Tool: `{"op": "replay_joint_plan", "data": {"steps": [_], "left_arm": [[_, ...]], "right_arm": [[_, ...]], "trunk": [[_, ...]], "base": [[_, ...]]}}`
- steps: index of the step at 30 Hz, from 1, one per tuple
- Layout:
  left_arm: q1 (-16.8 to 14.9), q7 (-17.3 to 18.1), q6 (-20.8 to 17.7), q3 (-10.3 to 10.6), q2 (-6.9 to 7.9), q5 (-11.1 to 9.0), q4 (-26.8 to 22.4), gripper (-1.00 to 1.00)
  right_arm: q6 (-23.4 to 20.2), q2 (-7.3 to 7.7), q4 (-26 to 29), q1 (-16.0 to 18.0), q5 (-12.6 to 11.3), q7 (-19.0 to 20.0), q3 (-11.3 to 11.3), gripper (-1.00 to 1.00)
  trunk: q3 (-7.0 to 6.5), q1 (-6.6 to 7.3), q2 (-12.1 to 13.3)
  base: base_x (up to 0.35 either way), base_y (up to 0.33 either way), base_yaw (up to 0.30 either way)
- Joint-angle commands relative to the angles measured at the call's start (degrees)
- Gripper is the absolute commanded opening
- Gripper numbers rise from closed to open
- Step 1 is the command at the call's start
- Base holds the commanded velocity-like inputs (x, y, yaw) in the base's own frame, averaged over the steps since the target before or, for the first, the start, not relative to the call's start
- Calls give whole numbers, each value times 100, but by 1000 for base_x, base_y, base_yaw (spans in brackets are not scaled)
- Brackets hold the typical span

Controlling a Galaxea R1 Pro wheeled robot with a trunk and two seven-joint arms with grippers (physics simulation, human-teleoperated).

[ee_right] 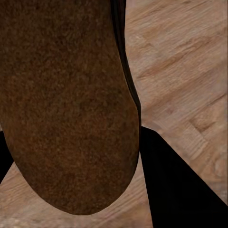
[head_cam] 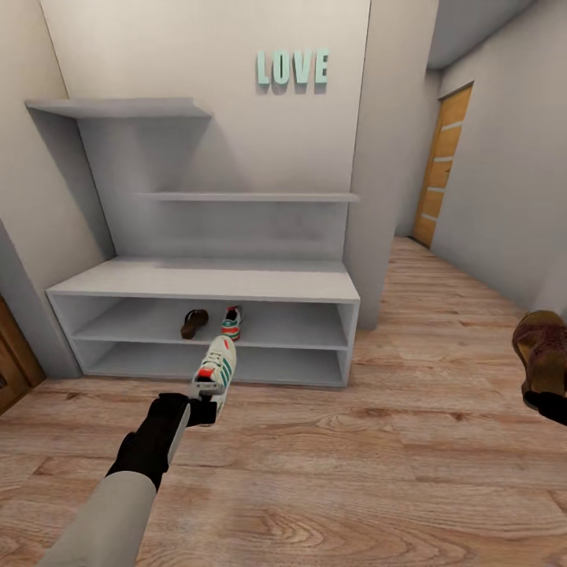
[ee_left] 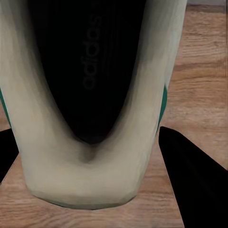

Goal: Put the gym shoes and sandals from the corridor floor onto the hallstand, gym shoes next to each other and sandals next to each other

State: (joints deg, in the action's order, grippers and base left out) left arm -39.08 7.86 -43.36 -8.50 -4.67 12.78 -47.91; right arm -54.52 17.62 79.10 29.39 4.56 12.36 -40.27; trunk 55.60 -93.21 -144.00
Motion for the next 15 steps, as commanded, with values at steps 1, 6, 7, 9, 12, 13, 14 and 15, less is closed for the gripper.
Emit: {"op": "replay_joint_plan", "data": {"steps": [1,6,7,9,12,13,14,15], "left_arm": [[-4,58,-24,64,-4,78,-8,-100],[-4,59,-176,619,-1,76,-19,-100],[-4,62,-229,683,-4,74,-26,-100],[-4,64,-275,739,-6,71,-45,-100],[-4,74,-309,787,-14,56,-87,-100],[-4,78,-308,793,-15,53,-94,-100],[-4,83,-305,794,-15,49,-98,-100],[-4,88,-302,795,-16,46,-100,-100]], "right_arm": [[-209,2,5,6,17,39,-10,-100],[-506,13,8,6,4,39,-32,-100],[-519,16,8,8,8,38,-36,-100],[-530,19,8,7,16,38,-42,-100],[-540,21,15,6,32,38,-48,-100],[-541,21,16,6,33,38,-49,-100],[-541,22,17,6,34,37,-50,-100],[-541,22,17,6,35,38,-49,-100]], "trunk": [[6,1,-3],[6,1,-3],[6,1,-3],[6,1,-3],[6,1,-3],[28,-1,-4],[50,-4,-6],[73,-6,-7]], "base": [[0,0,0],[0,0,0],[0,0,0],[0,0,0],[0,0,0],[0,0,0],[0,0,0],[0,0,0]]}}
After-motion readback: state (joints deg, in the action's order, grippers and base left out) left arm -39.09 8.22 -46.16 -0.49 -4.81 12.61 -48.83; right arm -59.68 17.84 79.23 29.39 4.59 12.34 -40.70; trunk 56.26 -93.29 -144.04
